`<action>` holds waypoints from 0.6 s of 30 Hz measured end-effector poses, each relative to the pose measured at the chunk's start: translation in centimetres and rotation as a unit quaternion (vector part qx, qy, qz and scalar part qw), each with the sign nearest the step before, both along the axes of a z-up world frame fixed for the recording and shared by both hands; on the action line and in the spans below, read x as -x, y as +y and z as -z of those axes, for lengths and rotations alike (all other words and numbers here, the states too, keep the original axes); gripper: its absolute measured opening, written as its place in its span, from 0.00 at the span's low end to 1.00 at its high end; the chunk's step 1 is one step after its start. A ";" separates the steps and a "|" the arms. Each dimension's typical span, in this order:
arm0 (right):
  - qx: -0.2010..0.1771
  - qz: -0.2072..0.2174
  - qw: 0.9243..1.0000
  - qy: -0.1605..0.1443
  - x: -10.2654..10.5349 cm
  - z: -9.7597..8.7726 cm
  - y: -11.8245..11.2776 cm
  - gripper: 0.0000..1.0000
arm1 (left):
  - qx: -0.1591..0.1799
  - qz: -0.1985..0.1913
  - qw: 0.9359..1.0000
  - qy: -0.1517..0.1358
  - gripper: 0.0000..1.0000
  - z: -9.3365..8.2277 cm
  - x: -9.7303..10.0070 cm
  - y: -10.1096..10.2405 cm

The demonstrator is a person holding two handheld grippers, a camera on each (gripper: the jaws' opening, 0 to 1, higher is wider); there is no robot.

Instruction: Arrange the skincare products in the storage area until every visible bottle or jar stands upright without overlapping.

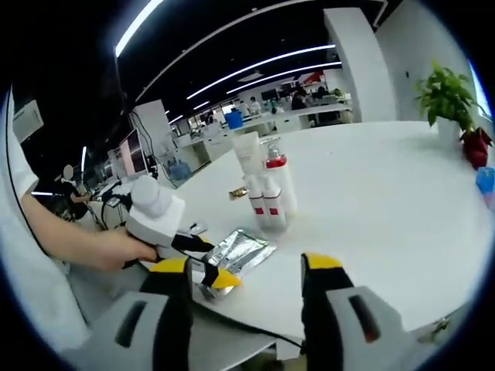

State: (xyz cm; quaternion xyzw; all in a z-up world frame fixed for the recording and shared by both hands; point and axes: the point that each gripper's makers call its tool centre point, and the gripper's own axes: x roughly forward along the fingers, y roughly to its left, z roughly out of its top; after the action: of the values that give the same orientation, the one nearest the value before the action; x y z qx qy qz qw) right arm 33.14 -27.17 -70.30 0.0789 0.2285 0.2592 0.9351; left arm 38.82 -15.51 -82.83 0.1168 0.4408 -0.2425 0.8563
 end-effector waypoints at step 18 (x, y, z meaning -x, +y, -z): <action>0.001 0.025 1.000 -0.003 0.1 -0.3 0.0 0.56 | -0.007 0.022 1.000 0.006 0.55 0.0 0.4 0.3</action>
State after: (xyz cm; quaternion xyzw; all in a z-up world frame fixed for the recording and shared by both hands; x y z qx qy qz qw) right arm 33.00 -27.12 -70.02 0.0832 0.2235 0.2354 0.9422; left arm 38.44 -15.22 -82.82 0.1312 0.4450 -0.2585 0.8473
